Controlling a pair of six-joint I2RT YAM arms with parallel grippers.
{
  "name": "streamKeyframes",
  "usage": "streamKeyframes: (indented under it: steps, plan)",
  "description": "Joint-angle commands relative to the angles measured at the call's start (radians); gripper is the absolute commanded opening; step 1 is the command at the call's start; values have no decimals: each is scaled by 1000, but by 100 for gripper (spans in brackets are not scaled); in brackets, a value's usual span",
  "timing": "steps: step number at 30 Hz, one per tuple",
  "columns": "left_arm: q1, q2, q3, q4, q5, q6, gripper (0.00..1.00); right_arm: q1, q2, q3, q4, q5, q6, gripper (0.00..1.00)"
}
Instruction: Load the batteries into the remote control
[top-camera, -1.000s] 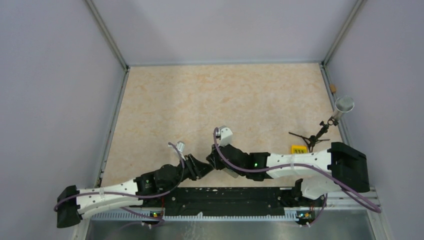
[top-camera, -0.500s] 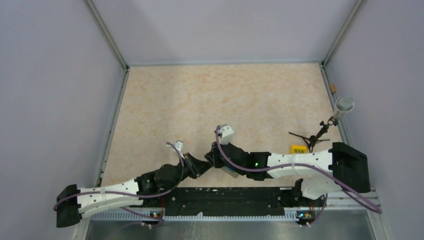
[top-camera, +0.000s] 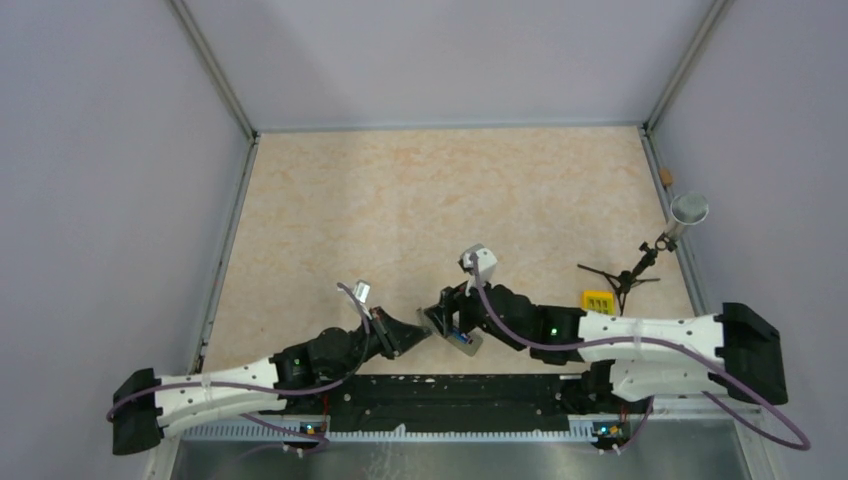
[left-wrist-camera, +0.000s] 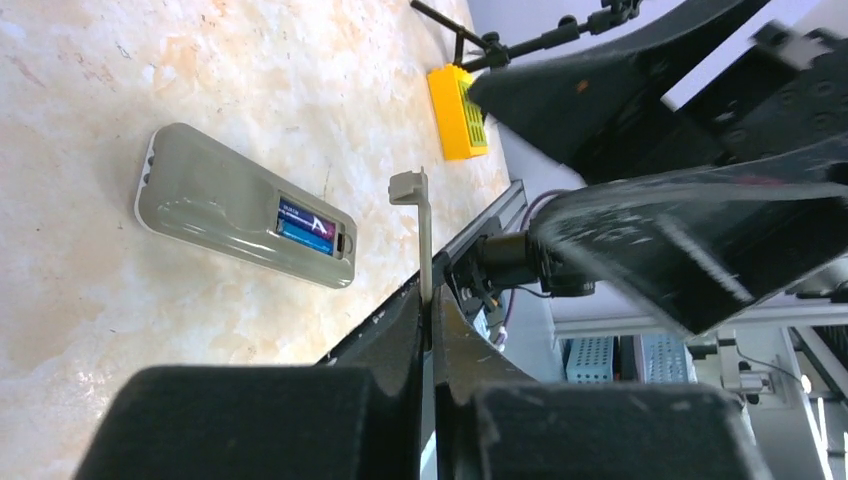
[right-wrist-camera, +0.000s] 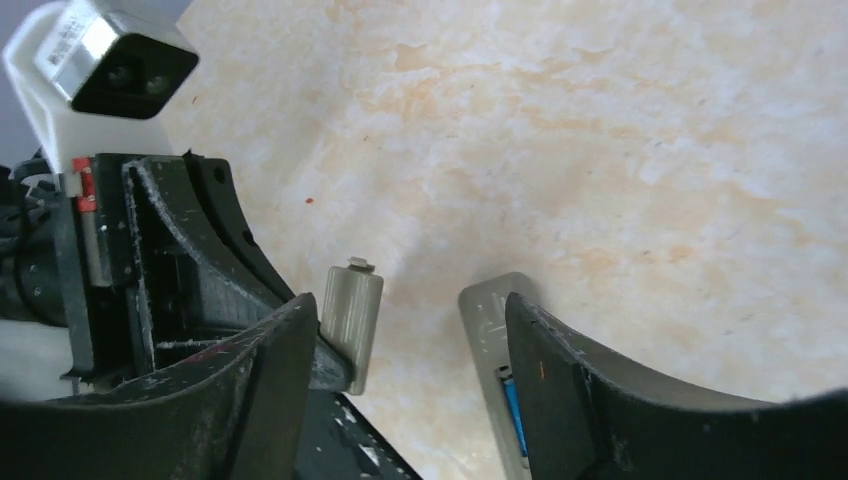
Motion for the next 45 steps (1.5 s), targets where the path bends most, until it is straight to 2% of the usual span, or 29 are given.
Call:
streamKeyframes:
  steps: [1,5,9,15,22,26,33,39,45]
  plan:
    - [16,-28,4,-74,114,59,0,-16,-180,-15,-59,-46,-257,71]
    - [37,-40,65,-176,239,100,0,-17,-291,6,-190,-207,-483,72]
    - [63,-25,124,-256,404,161,0,-16,-333,28,-278,-384,-675,70]
    - [77,48,187,-250,631,208,0,-12,-312,60,-367,-627,-914,68]
    - [80,138,211,-224,758,224,0,160,-222,123,-500,-557,-1258,66]
    - [80,160,207,-199,817,232,0,192,-212,150,-527,-562,-1358,66]
    - [82,180,207,-173,877,222,0,321,-132,222,-584,-391,-1568,65]
    - [82,188,186,-119,901,191,0,395,-67,255,-602,-333,-1683,62]
    - [82,179,172,-94,920,174,0,437,-30,245,-622,-351,-1688,58]
